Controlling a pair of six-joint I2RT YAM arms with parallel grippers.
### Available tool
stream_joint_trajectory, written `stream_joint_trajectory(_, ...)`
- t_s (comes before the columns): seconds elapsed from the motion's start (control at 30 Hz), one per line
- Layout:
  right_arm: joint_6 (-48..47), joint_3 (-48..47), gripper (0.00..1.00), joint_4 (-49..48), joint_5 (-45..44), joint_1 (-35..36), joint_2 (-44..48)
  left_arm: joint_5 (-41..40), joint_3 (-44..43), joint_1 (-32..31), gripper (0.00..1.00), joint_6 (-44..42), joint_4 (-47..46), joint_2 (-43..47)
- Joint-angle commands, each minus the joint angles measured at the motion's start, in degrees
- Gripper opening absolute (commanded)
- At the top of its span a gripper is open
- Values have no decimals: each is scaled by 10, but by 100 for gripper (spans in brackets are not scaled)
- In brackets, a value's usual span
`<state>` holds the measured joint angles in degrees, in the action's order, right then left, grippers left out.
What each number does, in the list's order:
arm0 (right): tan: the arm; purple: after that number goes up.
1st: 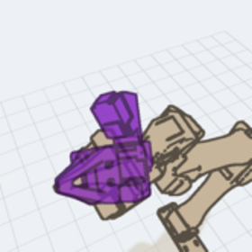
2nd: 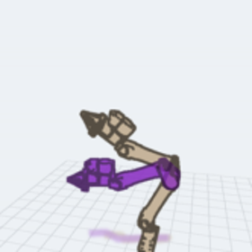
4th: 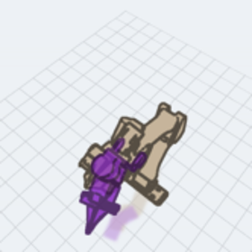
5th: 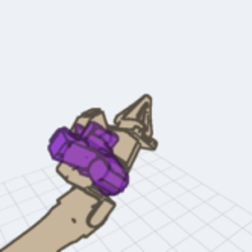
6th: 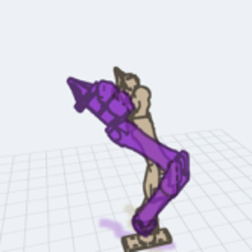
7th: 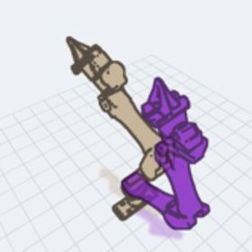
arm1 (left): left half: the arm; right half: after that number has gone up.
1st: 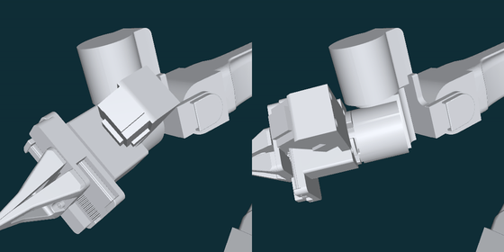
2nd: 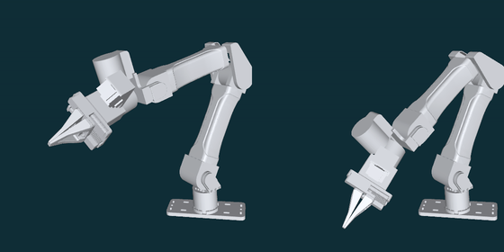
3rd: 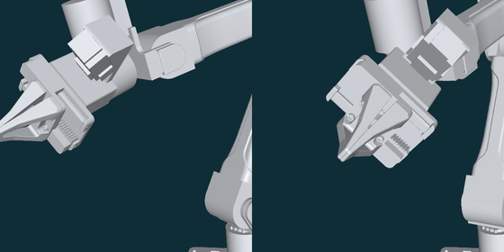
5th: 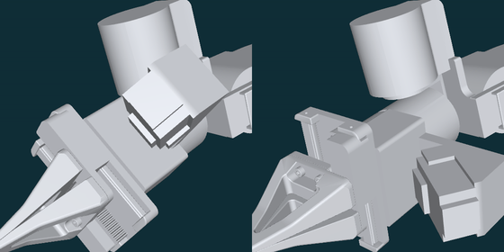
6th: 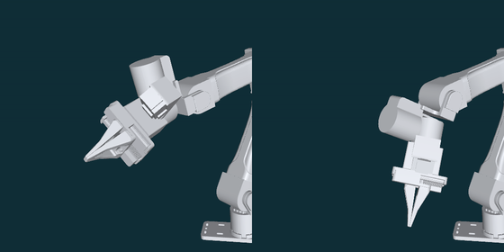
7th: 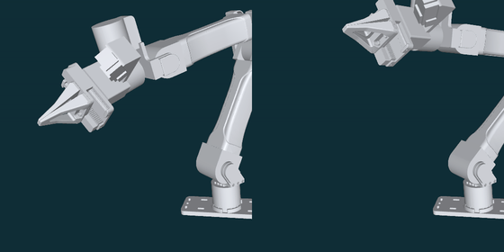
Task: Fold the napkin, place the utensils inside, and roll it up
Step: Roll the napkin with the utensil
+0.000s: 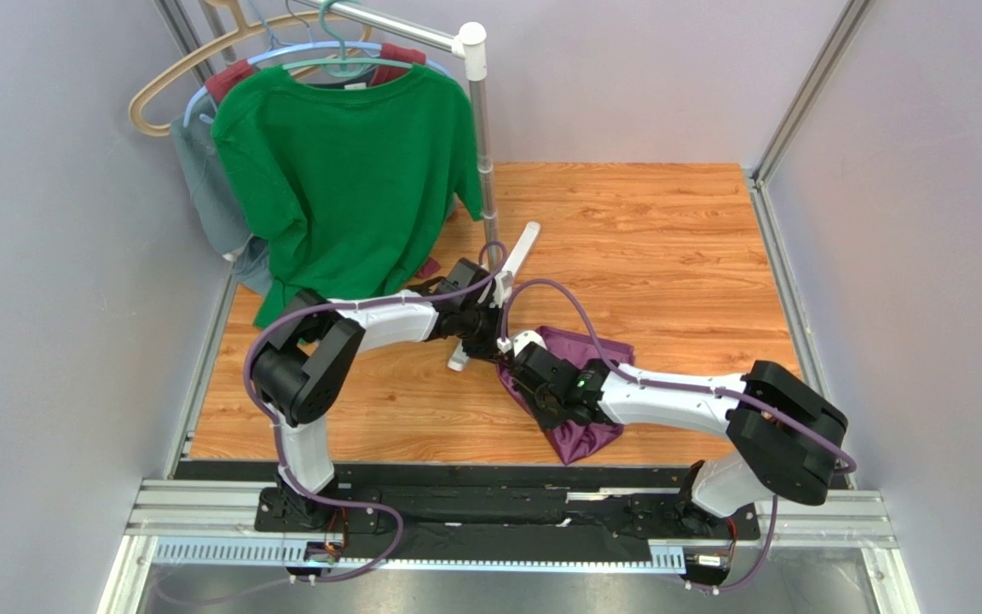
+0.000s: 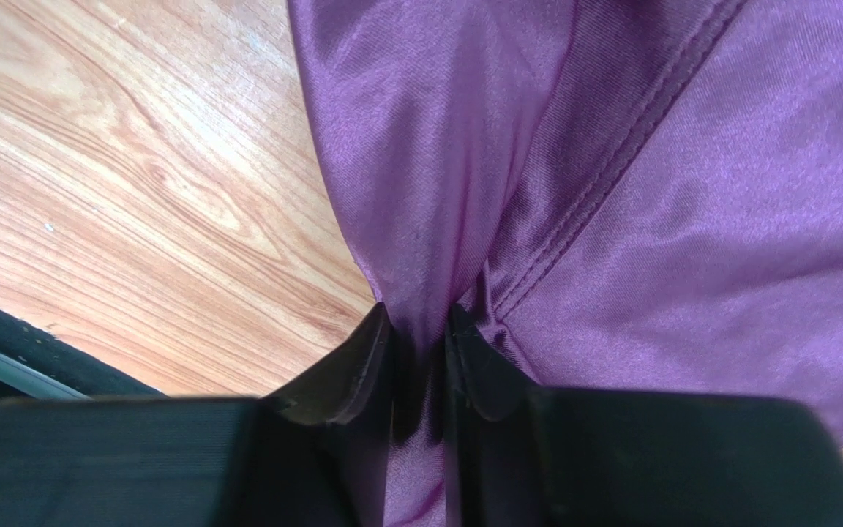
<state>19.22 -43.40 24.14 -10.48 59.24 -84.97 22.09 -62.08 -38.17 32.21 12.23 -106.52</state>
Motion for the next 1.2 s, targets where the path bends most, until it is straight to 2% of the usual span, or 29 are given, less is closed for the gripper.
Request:
stream_joint_trajectory(0.0, 33, 37, 17, -21, 53, -15, -3, 17, 15, 6, 29, 8, -31, 56)
stream_joint_trajectory(0.03, 34, 49, 16, -29, 81, -19, 2, 18, 16, 6, 41, 8, -34, 62)
stream_joint_trajectory(0.13, 32, 73, 14, -62, 150, -48, 26, 9, 21, 7, 57, 12, -34, 91)
stream_joint_trajectory(0.23, 28, 89, 13, -91, 204, -75, 48, 1, 31, 14, 64, 13, -34, 125)
stream_joint_trajectory(0.43, 29, 127, 12, -146, 304, -127, 61, -3, 71, 30, 67, 6, -55, 152)
stream_joint_trajectory(0.7, 48, 166, 10, -216, 407, -210, 53, 31, 104, 30, 71, 11, -119, 148)
stream_joint_trajectory(1.17, 52, 169, 7, -236, 531, -338, -16, 76, 133, 31, 73, 14, -222, 117)
